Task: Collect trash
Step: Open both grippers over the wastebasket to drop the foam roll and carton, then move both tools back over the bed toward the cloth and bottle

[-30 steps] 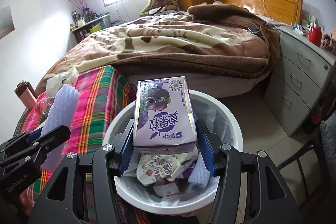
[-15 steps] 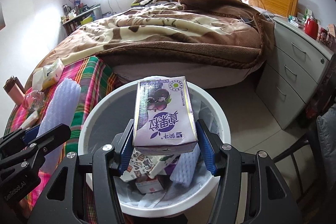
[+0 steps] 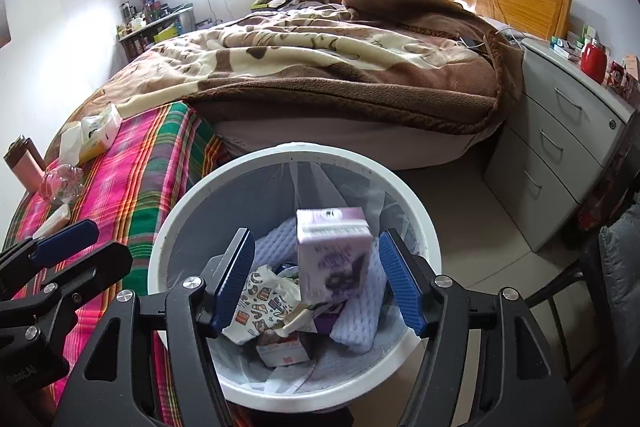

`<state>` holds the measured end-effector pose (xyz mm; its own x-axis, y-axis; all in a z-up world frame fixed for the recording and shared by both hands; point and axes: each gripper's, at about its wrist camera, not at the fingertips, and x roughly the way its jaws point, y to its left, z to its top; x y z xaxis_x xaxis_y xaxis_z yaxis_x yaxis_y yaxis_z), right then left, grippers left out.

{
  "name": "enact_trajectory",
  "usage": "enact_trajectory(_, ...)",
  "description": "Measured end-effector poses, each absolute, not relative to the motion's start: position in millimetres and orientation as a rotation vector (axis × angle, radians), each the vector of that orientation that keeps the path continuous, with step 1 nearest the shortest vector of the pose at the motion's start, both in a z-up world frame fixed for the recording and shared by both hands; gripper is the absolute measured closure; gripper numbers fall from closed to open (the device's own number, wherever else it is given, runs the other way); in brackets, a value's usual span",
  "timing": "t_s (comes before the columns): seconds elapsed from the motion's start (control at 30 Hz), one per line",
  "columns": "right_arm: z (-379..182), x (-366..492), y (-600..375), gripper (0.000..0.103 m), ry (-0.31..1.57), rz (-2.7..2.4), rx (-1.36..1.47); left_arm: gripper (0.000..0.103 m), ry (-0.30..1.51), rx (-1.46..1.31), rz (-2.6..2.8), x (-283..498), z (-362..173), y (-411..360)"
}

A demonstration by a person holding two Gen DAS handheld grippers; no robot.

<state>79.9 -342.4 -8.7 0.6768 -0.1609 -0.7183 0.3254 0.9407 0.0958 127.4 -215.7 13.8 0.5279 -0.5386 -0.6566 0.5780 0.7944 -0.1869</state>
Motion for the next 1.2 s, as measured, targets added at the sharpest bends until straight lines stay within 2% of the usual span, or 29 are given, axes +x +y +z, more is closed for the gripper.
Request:
enact_trajectory(0.53, 5.4, 87.2, -310.8, 0.037, 0.727, -0.214, 0.204, 0.037, 0.722, 0.009, -0.591, 129.7, 22.7, -155.8)
enact_trajectory(1.2, 17.1, 146.1, -234.9, 0.037, 0.688, 0.045, 0.16, 0.033, 0.724, -0.037, -0.341, 171.6, 6.4, -17.9)
